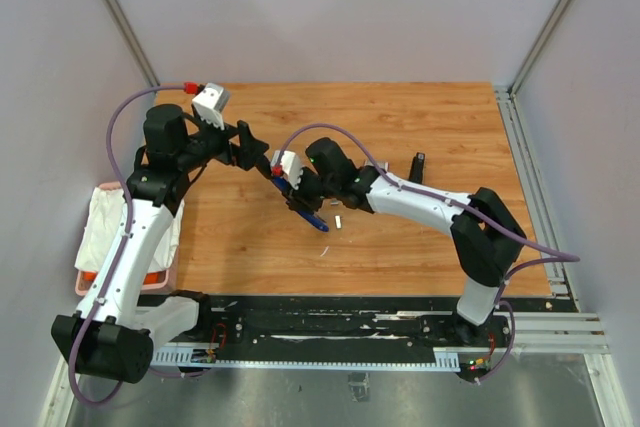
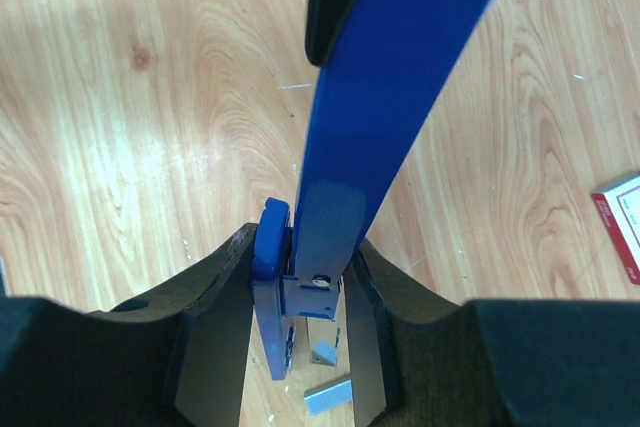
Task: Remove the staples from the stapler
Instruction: Unload the staple at the center of the board.
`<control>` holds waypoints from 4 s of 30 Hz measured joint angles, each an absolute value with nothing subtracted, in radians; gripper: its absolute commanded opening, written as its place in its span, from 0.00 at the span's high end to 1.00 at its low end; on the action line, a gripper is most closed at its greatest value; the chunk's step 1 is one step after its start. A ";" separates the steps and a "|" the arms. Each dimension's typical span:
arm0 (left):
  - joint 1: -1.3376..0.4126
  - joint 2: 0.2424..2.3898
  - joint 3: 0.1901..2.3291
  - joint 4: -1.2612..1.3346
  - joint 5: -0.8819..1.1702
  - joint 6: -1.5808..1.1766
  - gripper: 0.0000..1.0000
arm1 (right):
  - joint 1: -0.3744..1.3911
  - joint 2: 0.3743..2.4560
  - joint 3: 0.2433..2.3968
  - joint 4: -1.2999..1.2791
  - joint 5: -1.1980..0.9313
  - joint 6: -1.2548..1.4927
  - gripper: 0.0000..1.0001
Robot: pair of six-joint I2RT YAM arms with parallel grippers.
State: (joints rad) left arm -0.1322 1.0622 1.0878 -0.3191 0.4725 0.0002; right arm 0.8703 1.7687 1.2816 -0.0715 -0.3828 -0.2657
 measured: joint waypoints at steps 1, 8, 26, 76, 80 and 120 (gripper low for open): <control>-0.132 1.063 1.088 -0.321 0.478 0.000 0.02 | 0.876 1.769 1.282 -0.075 -0.369 -0.275 0.71; -0.132 1.090 1.108 -0.377 0.529 0.008 0.02 | 0.881 1.768 1.282 -0.090 -0.271 -0.323 0.71; -0.077 1.276 1.141 -0.428 0.719 -0.037 0.16 | 0.887 1.730 1.282 -0.137 -0.242 -0.345 0.73; -0.075 1.354 1.169 -0.576 0.833 0.065 0.76 | 0.922 1.728 1.302 -0.156 -0.128 -0.371 0.72; -0.076 1.354 1.169 -0.579 0.854 0.037 0.92 | 0.923 1.732 1.303 -0.155 -0.114 -0.373 0.72; -0.074 1.275 1.166 -0.757 0.833 0.490 1.00 | 0.914 1.769 1.381 -0.200 -0.318 -0.330 0.36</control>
